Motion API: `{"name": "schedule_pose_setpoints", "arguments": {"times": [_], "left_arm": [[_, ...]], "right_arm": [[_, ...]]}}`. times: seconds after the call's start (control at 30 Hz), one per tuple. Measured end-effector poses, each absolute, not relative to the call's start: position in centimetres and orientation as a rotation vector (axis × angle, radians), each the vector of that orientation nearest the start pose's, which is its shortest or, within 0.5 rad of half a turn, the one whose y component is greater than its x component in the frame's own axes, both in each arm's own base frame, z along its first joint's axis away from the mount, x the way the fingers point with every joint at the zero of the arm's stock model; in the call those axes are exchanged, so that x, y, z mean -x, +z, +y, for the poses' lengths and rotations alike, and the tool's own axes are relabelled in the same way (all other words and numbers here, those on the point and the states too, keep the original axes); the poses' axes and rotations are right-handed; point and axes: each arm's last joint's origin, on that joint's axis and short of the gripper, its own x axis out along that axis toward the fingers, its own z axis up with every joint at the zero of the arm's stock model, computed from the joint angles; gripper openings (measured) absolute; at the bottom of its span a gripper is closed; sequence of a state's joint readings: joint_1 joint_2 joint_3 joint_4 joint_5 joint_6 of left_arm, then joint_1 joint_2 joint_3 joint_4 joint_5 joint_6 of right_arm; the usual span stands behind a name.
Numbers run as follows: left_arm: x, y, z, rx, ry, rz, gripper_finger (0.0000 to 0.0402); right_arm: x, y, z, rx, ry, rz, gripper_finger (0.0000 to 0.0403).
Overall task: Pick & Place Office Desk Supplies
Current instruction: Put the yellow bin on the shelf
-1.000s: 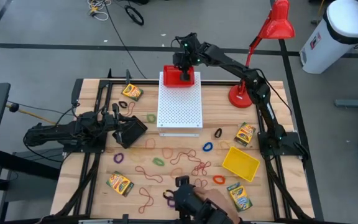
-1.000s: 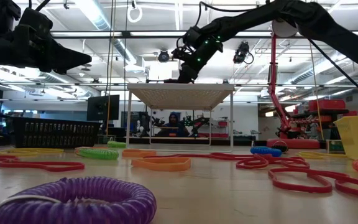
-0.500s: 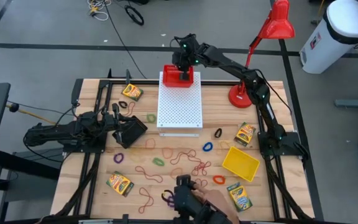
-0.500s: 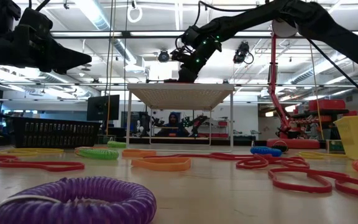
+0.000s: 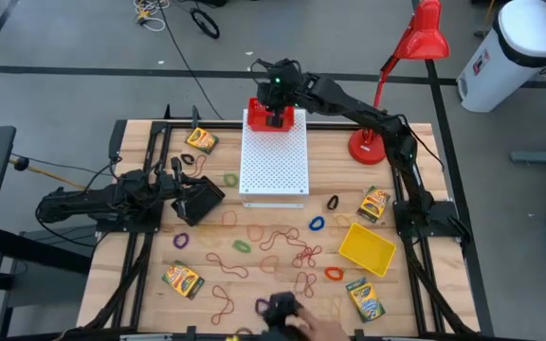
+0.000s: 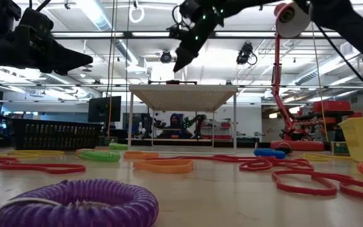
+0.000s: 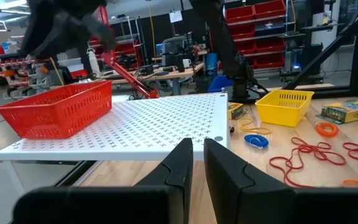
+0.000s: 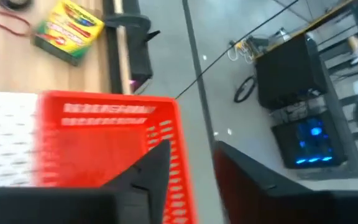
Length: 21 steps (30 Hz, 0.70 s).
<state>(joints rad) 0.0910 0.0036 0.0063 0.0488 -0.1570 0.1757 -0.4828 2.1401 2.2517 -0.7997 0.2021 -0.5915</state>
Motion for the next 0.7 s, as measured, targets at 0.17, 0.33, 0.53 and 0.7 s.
{"name": "schedule_pose_setpoints", "arguments": {"times": [0.17, 0.33, 0.53, 0.7], "left_arm": [[-9.6, 17.0, 1.3, -0.173, 0.252, -0.03, 0.005], [-9.6, 17.0, 1.3, -0.173, 0.252, -0.029, 0.005], [-9.6, 17.0, 1.3, -0.173, 0.252, -0.029, 0.005], [-9.6, 17.0, 1.3, -0.173, 0.252, -0.03, 0.005]], "right_arm": [[-41.1, 36.6, -19.7, 0.356, -0.397, 0.862, 0.0015], [-41.6, 35.7, -17.2, 0.314, -0.381, 0.844, 0.0005], [-40.8, 33.1, -13.9, 0.278, -0.403, 0.696, 0.0003], [-37.9, 30.6, -10.5, 0.205, -0.4, 0.547, 0.0002]]}}
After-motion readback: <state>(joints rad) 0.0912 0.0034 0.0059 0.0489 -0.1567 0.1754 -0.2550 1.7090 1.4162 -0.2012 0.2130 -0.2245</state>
